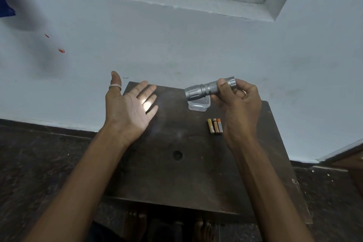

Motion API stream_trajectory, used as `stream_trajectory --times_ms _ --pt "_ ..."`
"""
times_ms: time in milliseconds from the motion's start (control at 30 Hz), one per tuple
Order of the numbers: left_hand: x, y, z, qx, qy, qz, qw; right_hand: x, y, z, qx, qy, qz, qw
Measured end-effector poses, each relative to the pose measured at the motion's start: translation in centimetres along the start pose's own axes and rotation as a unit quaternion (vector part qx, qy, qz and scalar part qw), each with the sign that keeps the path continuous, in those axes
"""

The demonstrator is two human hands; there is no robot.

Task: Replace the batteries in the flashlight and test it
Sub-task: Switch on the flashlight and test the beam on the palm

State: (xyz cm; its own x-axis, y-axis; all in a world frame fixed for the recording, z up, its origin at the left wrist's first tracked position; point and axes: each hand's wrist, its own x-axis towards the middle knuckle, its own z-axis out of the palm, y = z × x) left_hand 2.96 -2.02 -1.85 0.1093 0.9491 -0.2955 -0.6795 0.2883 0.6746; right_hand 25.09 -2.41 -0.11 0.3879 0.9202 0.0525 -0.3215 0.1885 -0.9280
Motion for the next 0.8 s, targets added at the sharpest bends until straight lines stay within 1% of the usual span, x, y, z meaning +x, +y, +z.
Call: stream_trajectory --times_ms 133,233,433,800 --pt "0.07 0.04 0.11 0.000 0.005 -0.003 1.000 0.01 -0.27 -0.09 0.002 -0.030 0.010 1.000" --pt "0.08 0.10 0.01 -0.003 -0.003 -0.003 1.000 -0.06 -0.25 -0.01 0.009 -0.037 0.013 0.999" --pt "-0.03 0.24 -0.13 -0.015 -0.020 -0.006 1.000 0.12 -0.20 -0.06 0.028 -0.019 0.009 0.999" --pt "-0.31 0.12 0.07 0.032 -0.024 -0.013 0.999 -0.17 -0.29 0.11 0.017 -0.010 0.009 1.000"
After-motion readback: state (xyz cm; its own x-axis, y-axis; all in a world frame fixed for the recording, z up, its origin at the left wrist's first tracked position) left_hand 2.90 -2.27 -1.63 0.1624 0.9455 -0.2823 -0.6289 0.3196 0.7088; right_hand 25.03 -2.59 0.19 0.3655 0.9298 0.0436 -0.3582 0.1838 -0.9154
